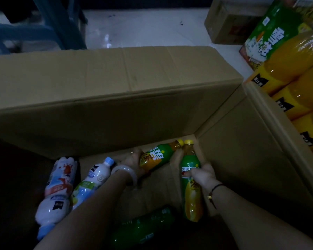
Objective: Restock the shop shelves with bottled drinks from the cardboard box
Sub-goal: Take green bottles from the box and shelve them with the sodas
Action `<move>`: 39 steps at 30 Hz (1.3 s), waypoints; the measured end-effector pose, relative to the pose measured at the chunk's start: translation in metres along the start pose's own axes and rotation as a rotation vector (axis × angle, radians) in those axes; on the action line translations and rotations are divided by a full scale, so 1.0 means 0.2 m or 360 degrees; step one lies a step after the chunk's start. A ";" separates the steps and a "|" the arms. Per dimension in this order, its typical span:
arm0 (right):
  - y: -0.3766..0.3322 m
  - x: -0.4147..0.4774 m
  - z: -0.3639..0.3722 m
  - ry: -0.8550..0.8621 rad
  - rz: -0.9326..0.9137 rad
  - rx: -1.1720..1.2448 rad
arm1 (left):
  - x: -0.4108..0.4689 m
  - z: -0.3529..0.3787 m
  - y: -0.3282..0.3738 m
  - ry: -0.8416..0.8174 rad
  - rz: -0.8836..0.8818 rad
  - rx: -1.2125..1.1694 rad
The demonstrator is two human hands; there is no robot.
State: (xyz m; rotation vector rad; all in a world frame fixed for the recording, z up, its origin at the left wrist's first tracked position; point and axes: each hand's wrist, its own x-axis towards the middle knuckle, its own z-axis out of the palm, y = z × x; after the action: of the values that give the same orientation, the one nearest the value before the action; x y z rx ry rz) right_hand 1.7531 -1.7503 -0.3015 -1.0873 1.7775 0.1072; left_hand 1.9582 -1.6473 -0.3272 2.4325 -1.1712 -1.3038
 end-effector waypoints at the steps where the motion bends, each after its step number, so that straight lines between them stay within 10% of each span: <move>1: -0.01 -0.01 0.00 -0.0027 -0.0021 0.0018 | -0.01 -0.01 0.00 -0.0020 -0.0008 -0.0040; 21: -0.24 -0.35 -0.13 -0.0439 -0.0615 0.0686 | -0.32 -0.27 0.23 0.0155 0.0158 -0.1149; 39: -0.87 -1.63 -0.85 -0.0377 -0.0985 0.0764 | -1.47 -1.35 0.90 0.0404 0.0348 -0.1181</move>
State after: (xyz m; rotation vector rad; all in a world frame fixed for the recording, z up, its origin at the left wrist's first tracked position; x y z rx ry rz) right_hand 1.7864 -1.7394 0.1046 -1.1558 1.1116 -0.5210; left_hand 1.9669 -1.6271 0.1089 1.8017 -0.6881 -1.0655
